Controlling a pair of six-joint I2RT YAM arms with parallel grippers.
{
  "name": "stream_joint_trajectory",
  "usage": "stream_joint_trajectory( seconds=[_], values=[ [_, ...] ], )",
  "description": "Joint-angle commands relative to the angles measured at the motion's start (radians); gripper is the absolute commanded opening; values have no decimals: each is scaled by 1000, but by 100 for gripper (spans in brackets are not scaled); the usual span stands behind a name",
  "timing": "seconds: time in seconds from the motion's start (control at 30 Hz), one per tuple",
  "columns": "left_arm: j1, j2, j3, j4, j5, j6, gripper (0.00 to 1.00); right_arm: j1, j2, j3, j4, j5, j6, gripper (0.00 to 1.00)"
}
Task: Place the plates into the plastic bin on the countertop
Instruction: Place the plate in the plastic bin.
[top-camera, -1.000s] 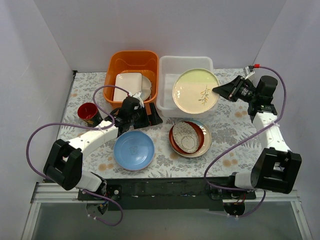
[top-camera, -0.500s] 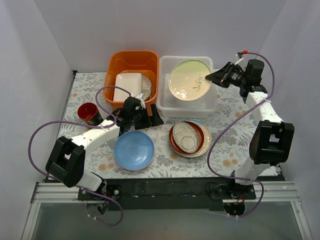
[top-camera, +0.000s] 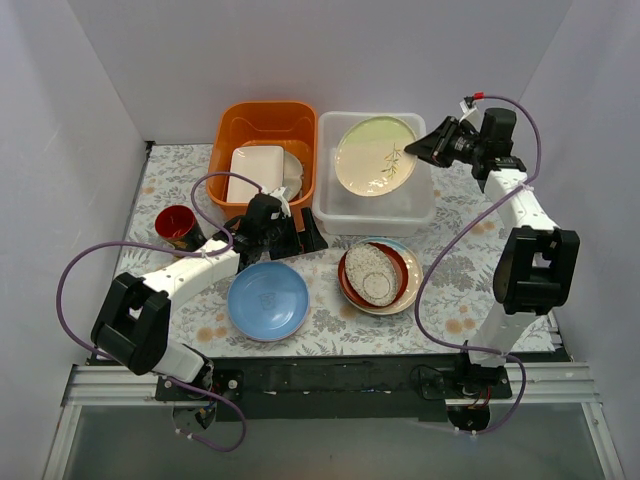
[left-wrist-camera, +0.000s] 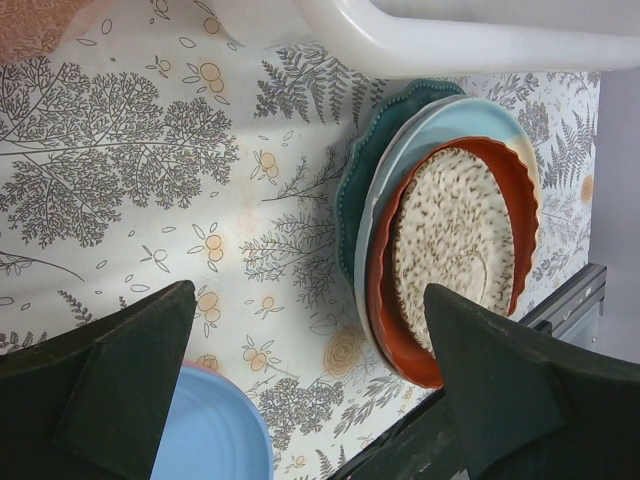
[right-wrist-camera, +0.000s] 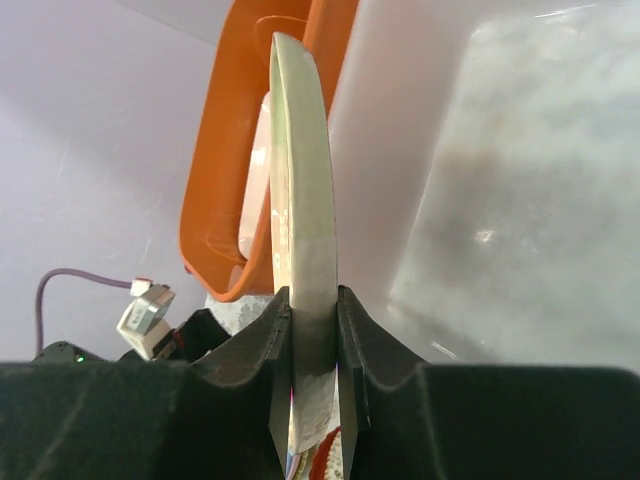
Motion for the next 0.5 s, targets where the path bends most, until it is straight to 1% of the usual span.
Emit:
stream_joint_trajectory(
  seconds=[0.0,0.17,0.2,0.47],
  values=[
    [5,-45,-1,7,17,-3,98,22,30,106,3,16,-47,1],
    [5,-45,-5,1,16,-3,98,27,75,115,-23,52,-79,1],
    [5,-47,-7,1,14,-1,98,53,90,116,-26,59,-83,1],
    [5,-48,-13,1,20,-4,98,93,164,161,-58,90,-111,1]
  ],
)
